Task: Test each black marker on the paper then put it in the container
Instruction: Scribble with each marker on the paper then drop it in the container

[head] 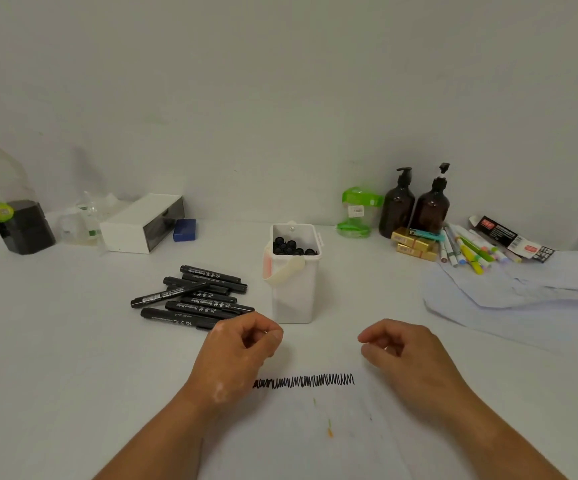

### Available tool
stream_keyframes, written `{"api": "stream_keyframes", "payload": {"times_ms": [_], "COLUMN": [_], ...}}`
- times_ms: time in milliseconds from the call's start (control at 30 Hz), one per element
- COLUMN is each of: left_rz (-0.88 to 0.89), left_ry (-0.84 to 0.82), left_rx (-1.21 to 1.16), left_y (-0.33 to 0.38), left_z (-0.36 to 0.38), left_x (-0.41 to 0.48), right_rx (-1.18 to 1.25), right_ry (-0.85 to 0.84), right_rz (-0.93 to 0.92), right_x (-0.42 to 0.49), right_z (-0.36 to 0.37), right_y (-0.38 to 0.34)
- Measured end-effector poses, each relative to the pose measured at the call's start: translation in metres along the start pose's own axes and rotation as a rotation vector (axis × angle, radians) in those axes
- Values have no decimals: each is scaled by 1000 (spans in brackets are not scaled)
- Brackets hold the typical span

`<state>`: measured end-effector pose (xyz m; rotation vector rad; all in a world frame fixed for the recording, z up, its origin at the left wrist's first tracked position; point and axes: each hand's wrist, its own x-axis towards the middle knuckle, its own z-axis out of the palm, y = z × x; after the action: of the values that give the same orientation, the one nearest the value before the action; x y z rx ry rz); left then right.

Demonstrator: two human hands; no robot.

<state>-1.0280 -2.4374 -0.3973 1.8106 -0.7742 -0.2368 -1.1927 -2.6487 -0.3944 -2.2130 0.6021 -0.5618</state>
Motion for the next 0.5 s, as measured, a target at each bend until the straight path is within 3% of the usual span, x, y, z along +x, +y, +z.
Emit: {"api": "stream_keyframes", "payload": {"times_ms": [333,500], "left_rz": [255,164], "left_ry": [91,139], "left_rx": [446,817], "left_y": [0,-26], "left_z": [-15,-57], "left_x": [-1,17], "right_rx": [41,54], "right_ry": [-31,-71], "right_rz": [-49,-40], "right_x": [-6,-3], "right_z": [7,7], "right_y": [9,12]}}
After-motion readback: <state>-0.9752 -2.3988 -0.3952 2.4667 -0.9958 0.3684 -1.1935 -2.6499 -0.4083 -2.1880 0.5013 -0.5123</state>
